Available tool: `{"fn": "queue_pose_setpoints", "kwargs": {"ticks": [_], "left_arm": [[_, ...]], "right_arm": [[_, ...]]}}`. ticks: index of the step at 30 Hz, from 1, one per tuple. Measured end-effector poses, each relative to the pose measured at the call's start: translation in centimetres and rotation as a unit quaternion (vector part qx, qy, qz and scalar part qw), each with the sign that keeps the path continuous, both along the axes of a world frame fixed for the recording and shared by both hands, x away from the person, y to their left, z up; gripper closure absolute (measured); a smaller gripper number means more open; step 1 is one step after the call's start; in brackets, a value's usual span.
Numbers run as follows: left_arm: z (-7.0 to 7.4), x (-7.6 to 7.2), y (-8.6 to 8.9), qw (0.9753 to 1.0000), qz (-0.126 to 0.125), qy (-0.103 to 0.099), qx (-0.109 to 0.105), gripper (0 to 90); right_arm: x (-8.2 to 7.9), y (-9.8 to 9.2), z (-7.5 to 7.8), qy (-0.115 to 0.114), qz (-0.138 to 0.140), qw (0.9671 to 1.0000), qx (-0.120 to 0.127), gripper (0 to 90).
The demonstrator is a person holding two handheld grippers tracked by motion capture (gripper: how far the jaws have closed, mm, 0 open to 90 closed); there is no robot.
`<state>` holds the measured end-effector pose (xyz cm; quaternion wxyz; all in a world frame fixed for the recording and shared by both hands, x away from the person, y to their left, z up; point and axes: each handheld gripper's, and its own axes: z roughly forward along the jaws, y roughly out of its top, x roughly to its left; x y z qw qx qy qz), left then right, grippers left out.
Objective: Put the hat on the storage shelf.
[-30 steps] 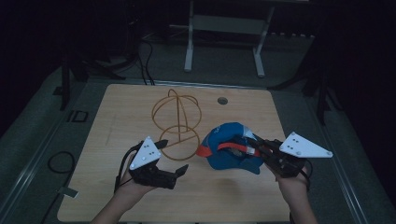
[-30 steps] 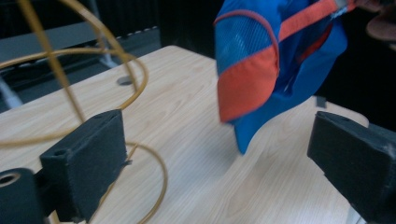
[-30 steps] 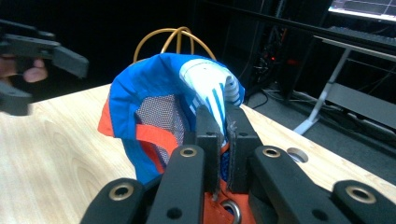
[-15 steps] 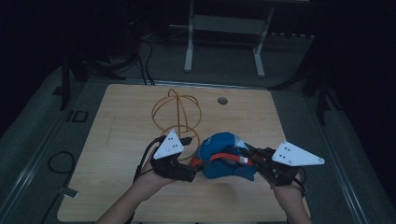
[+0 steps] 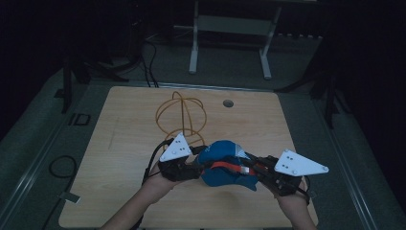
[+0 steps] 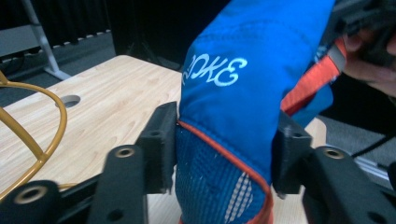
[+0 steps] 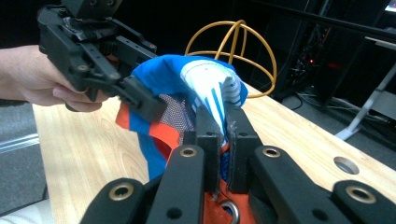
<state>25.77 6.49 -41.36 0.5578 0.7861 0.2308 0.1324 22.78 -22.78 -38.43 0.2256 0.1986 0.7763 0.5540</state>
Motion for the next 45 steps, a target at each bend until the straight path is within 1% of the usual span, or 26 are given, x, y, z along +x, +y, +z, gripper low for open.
{"fn": "queue_pose_setpoints", "kwargs": {"ticks": [2, 4, 5, 6, 7, 10, 11, 13, 16, 18, 22, 23, 24, 26, 28, 31, 33, 34, 35, 36, 37, 38, 39, 41, 44, 45], "left_arm": [[0.1, 0.0, -0.2, 1.0, 0.002, -0.001, 0.005, 62.7], [0.1, -0.1, -0.3, 1.0, -0.001, -0.002, 0.007, 72.8], [0.1, -0.2, -0.6, 0.9997, 0.014, -0.007, 0.019, 78.1], [0.1, -0.3, -0.8, 0.9997, 0.011, -0.009, 0.02, 84.5], [0.1, -0.4, -0.9, 0.9994, 0.015, -0.016, 0.025, 86.1], [0.2, -0.6, -1.2, 0.9991, 0.016, -0.023, 0.031, 87.3], [0.3, -0.7, -1.3, 0.9987, 0.025, -0.03, 0.033, 87.5], [0.5, -0.7, -1.4, 0.9987, 0.028, -0.03, 0.028, 87.7], [0.9, -0.7, -1.6, 0.9982, 0.04, -0.033, 0.029, 87.8], [1.2, -0.8, -1.7, 0.9972, 0.048, -0.043, 0.037, 87.9], [1.8, -1.0, -2.0, 0.9967, 0.052, -0.052, 0.033, 88.0], [2.2, -1.1, -2.2, 0.9963, 0.054, -0.06, 0.03, 88.0], [2.4, -1.2, -2.3, 0.9962, 0.057, -0.061, 0.027, 88.1], [2.8, -1.2, -2.5, 0.9958, 0.056, -0.068, 0.025, 88.1], [3.2, -1.3, -2.7, 0.9958, 0.054, -0.071, 0.024, 88.1], [3.6, -1.5, -3.0, 0.9951, 0.05, -0.081, 0.025, 88.1], [3.8, -1.7, -3.1, 0.9952, 0.046, -0.085, 0.02, 88.1], [3.9, -1.8, -3.2, 0.9945, 0.048, -0.091, 0.022, 88.1], [4.0, -1.8, -3.1, 0.9948, 0.043, -0.09, 0.02, 88.1], [4.0, -1.8, -3.1, 0.9948, 0.043, -0.09, 0.02, 88.1], [4.2, -1.9, -3.0, 0.9942, 0.04, -0.099, 0.016, 88.1], [4.3, -1.9, -2.9, 0.9949, 0.032, -0.095, 0.009, 88.0], [4.3, -2.0, -2.8, 0.9944, 0.032, -0.1, 0.005, 88.0], [4.5, -1.9, -2.7, 0.9948, 0.026, -0.099, 0.002, 88.0], [4.5, -2.0, -2.4, 0.9945, 0.023, -0.102, -0.003, 88.0], [4.6, -2.1, -2.0, 0.9943, 0.014, -0.105, -0.013, 88.0]], "right_arm": [[0.0, 0.0, -0.1, 0.001, 0.0, 1.0, 0.001, 86.1], [0.0, 0.0, -0.1, 0.001, -0.001, 1.0, 0.0, 86.1], [0.0, 0.0, -0.2, 0.003, -0.001, 1.0, 0.002, 86.0], [0.0, 0.0, -0.3, 0.003, -0.001, 1.0, 0.0, 86.0], [0.0, 0.1, -0.4, 0.002, -0.002, 1.0, -0.001, 86.0], [-0.1, 0.1, -0.5, 0.004, -0.001, 1.0, -0.001, 86.0], [-0.1, 0.0, -0.6, 0.004, -0.003, 1.0, 0.002, 85.9], [-0.2, -0.2, -0.7, 0.005, -0.005, 1.0, 0.005, 85.8], [-0.3, -0.4, -0.7, 0.006, -0.005, 0.9999, 0.007, 85.4], [-0.5, -0.4, -0.8, 0.009, -0.004, 0.9999, 0.01, 85.0], [-0.9, -0.5, -0.7, 0.007, -0.004, 0.9998, 0.016, 84.7], [-1.3, -0.7, -0.6, 0.004, -0.006, 0.9997, 0.022, 84.1], [-1.5, -0.8, -0.6, 0.003, -0.005, 0.9997, 0.025, 83.4], [-1.9, -0.9, -0.5, 0.004, -0.005, 0.9996, 0.029, 81.5], [-2.2, -1.1, -0.5, 0.011, 0.003, 0.9993, 0.037, 79.5], [-2.8, -1.2, -0.5, 0.009, 0.002, 0.9993, 0.037, 75.8], [-3.1, -1.3, -0.5, 0.01, 0.006, 0.9992, 0.037, 69.4], [-3.3, -1.3, -0.5, 0.012, 0.006, 0.9992, 0.039, 66.2], [-3.5, -1.4, -0.5, 0.013, 0.008, 0.9991, 0.041, 61.6], [-3.5, -1.4, -0.5, 0.013, 0.008, 0.9991, 0.041, 61.6], [-4.0, -1.5, -0.4, 0.015, 0.013, 0.9989, 0.042, 56.0], [-4.3, -1.5, -0.3, 0.014, 0.015, 0.9988, 0.044, 54.1], [-4.5, -1.6, -0.2, 0.014, 0.018, 0.9988, 0.043, 52.6], [-4.9, -1.8, 0.1, 0.01, 0.023, 0.9986, 0.046, 51.5], [-5.4, -2.2, 0.4, 0.004, 0.022, 0.9987, 0.047, 51.0], [-5.5, -2.4, 0.5, 0.003, 0.021, 0.9986, 0.048, 51.0]]}}
